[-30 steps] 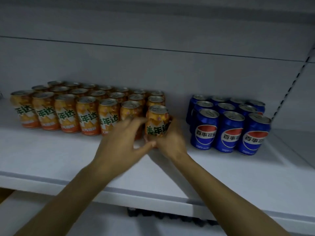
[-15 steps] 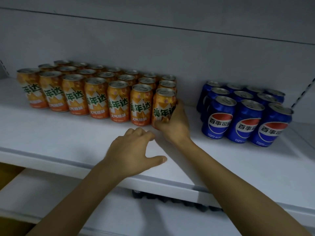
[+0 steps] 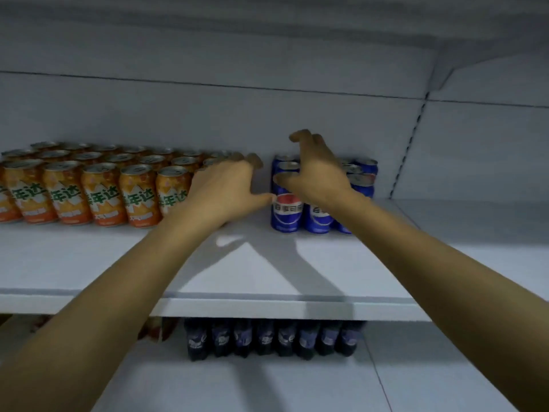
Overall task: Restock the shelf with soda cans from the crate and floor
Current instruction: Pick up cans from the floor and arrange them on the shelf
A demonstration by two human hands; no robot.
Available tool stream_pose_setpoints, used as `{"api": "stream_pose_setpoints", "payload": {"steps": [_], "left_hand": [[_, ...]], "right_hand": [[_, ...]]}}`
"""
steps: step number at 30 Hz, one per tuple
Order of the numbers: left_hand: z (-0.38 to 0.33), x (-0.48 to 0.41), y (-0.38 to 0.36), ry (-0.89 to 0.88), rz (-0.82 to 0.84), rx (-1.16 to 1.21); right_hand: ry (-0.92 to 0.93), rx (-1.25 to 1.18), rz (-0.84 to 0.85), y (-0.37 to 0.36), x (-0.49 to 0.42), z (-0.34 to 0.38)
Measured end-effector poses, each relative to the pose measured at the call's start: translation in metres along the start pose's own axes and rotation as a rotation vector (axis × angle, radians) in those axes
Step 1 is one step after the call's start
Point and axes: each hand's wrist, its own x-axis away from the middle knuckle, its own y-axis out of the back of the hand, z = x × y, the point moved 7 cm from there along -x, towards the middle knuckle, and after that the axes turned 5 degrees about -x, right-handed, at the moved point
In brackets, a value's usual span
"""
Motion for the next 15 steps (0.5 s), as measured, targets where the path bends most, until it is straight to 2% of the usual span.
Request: {"api": "stream_pose_setpoints", "payload": {"steps": [3,7,15], "left_hand": [[-0.076,-0.024,0.020,-0.089,-0.036,-0.028],[-0.196,-0.026,0.015,-0.272,0.000,-0.024],[-0.439,0.063,-0.065,-0.666,0.158,0.062]], "right_hand": [[-0.056,0.165,-0.051,0.074,0.023,-0.040],[-0.220,0.355,-0.010,0.162,0.082,-0.114],[-0.596,0.589,0.153,0.268,0.286,-0.256]]}}
